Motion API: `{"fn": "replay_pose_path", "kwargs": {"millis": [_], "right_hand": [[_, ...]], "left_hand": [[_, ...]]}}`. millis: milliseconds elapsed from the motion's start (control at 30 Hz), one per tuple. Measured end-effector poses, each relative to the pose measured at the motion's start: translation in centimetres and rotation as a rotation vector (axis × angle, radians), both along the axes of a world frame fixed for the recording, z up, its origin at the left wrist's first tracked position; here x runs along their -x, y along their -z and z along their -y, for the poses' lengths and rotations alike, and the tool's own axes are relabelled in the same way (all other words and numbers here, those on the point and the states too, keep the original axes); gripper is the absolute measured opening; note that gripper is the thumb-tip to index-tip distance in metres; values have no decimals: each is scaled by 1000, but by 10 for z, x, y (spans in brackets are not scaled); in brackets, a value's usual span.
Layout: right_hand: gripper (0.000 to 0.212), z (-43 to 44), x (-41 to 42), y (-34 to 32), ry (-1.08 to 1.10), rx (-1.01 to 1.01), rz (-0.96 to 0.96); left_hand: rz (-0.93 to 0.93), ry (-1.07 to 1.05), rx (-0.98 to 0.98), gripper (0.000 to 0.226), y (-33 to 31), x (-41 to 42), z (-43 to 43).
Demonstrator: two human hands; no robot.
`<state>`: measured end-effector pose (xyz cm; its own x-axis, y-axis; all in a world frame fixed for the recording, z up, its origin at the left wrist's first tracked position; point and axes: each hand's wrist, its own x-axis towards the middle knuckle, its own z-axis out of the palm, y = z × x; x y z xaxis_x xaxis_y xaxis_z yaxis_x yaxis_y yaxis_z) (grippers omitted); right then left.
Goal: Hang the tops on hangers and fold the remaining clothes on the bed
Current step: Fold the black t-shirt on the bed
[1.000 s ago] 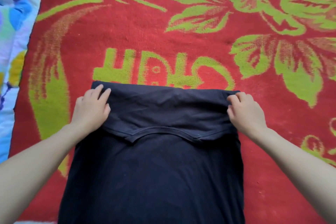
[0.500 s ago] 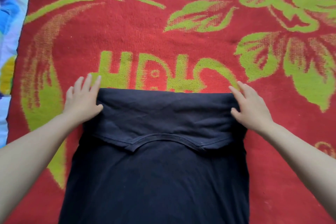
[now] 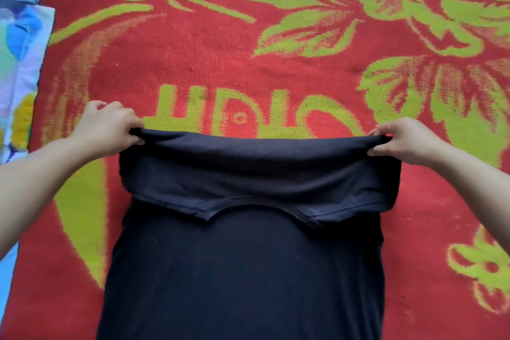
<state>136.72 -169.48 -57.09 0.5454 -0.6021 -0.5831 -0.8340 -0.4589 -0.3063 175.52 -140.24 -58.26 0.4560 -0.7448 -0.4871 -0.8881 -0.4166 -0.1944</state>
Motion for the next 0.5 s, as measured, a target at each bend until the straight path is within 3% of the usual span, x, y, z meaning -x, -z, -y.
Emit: {"fn": "replay_pose_path", "kwargs": {"millis": [167,300,400,500], "right_hand": [[27,-6,8,-14,11,-41,62],[27,-35,45,-24,-31,-53,101],[36,-68,79,-24,-226,115,230],[21,-104,104,-26,-486,328,350]], "left_hand": [[-43,86,268,16,-24,-8,-20],[-197,153,321,25,-28,6,-63],[-237,247,421,18,-28,32,-99],[-153,423,464,6,-26,63,-142]]}}
